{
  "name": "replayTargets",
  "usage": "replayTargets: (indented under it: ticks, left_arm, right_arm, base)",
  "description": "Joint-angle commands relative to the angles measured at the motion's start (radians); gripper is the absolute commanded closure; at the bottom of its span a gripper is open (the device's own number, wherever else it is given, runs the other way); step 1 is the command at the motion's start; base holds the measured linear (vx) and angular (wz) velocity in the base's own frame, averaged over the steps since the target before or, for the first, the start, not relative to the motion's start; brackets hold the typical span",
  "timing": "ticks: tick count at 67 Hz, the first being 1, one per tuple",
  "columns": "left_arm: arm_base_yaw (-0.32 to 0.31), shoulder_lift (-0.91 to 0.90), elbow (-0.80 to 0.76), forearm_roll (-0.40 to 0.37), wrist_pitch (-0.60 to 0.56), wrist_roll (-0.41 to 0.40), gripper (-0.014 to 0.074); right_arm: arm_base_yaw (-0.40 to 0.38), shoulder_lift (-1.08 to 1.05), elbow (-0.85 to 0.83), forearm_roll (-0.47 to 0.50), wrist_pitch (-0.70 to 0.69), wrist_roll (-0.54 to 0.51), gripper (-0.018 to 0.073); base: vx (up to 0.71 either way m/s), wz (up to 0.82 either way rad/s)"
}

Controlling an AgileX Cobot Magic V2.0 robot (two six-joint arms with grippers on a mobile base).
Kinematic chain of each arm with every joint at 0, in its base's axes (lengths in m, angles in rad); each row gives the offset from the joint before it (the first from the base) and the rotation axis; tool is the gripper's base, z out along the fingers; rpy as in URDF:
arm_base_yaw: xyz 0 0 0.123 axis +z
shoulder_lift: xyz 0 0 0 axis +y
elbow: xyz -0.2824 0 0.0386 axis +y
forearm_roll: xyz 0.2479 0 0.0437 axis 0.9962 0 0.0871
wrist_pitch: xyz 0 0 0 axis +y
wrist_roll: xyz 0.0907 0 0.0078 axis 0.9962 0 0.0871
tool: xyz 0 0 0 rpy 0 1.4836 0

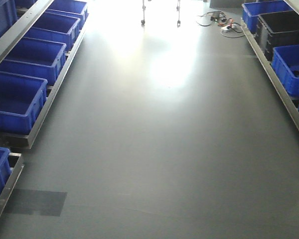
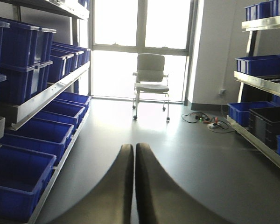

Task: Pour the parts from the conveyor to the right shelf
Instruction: 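Drive between the rows of blue-bin shelves, then turn toward the shelf and stop facing an empty blue bin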

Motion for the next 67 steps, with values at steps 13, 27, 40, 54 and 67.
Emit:
replayTargets:
  ticks: [13, 27, 40, 54, 67]
  left_arm:
    - [0.000, -0.010, 0.027, -0.010, -0.079, -0.007, 0.0603]
    - [0.000, -0.010, 0.027, -0.010, -0.079, -0.007, 0.0603]
    - [0.000, -0.010, 0.027, -0.010, -0.079, -0.007, 0.0603]
    - [0.000, -0.010, 0.027, -0.010, -0.079, -0.007, 0.0603]
    - [0.000, -0.010, 0.027, -0.010, -0.079, -0.007, 0.0603]
  right_arm:
    - [-0.002, 0.012, -0.027, -0.004, -0.080, -0.008, 0.0564]
    - [-0.002, 0.012, -0.027, -0.004, -0.080, -0.008, 0.0564]
    - [-0.002, 0.012, -0.027, -0.004, -0.080, -0.008, 0.0564]
    - [-0.002, 0.012, -0.027, -0.004, -0.080, -0.008, 0.0564]
    - [-0.002, 0.012, -0.027, -0.004, -0.080, -0.008, 0.0564]
  base:
    - [0.43, 0.54]
    - [0.35, 0.92]
    - [0.28, 1.07]
    - [0.24, 1.00]
    - [0.19, 0.91]
